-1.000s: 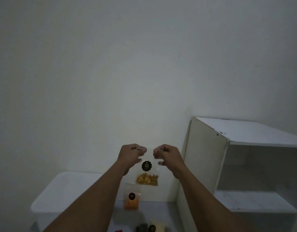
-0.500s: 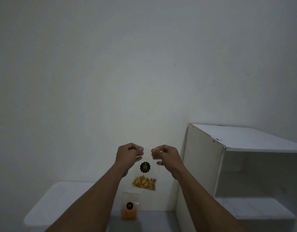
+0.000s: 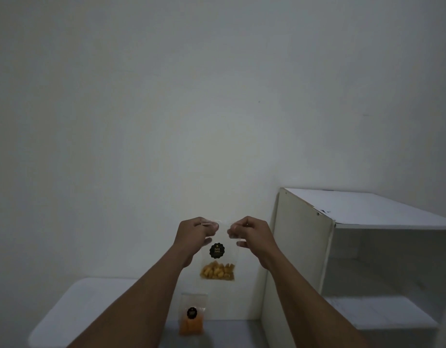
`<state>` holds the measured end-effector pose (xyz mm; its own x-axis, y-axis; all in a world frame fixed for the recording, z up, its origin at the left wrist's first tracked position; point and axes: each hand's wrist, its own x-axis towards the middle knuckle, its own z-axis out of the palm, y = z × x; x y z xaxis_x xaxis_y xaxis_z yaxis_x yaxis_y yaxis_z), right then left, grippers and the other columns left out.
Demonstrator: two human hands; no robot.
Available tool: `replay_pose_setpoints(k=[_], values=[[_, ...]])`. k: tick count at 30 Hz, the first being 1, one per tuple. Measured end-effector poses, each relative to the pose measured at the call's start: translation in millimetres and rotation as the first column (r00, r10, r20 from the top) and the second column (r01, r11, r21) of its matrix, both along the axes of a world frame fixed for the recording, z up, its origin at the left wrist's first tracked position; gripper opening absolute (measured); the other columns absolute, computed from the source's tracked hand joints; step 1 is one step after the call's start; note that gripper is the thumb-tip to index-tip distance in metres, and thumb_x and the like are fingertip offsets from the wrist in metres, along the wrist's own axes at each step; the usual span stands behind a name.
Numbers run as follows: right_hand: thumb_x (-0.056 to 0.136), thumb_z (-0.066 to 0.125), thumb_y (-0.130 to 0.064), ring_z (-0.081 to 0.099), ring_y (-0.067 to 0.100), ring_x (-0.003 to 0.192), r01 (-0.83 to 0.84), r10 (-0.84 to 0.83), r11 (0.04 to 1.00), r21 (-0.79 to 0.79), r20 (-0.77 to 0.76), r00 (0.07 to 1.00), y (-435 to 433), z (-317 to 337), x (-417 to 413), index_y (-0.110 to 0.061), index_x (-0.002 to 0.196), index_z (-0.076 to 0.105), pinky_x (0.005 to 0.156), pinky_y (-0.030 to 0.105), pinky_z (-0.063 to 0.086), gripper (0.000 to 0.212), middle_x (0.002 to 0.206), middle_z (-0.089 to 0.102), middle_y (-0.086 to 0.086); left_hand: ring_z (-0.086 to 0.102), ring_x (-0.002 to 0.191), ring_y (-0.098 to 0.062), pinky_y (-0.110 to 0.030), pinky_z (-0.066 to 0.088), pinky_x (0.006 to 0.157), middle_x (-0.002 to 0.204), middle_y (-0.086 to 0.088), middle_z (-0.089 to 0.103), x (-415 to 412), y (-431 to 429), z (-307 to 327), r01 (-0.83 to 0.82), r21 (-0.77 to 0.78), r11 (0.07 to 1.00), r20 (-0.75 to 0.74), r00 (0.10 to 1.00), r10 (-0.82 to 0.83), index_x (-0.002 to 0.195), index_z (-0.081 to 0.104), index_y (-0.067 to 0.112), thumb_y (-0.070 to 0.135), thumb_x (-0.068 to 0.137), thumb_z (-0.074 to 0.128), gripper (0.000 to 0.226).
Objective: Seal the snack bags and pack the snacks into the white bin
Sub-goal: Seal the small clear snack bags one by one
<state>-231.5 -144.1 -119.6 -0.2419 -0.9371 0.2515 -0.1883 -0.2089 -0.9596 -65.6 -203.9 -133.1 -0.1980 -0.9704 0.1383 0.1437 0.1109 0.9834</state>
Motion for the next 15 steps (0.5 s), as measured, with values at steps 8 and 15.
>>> replay_pose_setpoints(k=[8, 15], values=[[0.086, 0.069, -0.014, 0.067, 0.013, 0.079, 0.016, -0.017, 1.000, -0.016, -0.054, 0.998, -3, 0, -2, -0.006, 0.087, 0.072, 0.070, 0.030, 0.054, 0.008, 0.083, 0.073, 0.005, 0.068, 0.091, -0.022, -0.034, 0.060, 0.081, 0.096, -0.011, 0.074, -7, 4, 5, 0.083, 0.001, 0.997, 0.014, 0.996, -0.083, 0.091, 0.076, 0.005, 0.009, 0.083, 0.075, 0.009], [0.085, 0.069, -0.011, 0.067, 0.012, 0.077, -0.001, 0.000, 1.000, -0.012, -0.097, 0.995, -6, -2, -2, -0.004, 0.088, 0.073, 0.069, 0.029, 0.054, 0.009, 0.085, 0.074, 0.008, 0.069, 0.083, -0.023, -0.036, 0.059, 0.086, 0.086, -0.012, 0.076, -10, -3, 4, 0.030, -0.090, 0.995, 0.080, 0.997, -0.023, 0.084, 0.076, 0.005, 0.015, 0.083, 0.076, 0.010]])
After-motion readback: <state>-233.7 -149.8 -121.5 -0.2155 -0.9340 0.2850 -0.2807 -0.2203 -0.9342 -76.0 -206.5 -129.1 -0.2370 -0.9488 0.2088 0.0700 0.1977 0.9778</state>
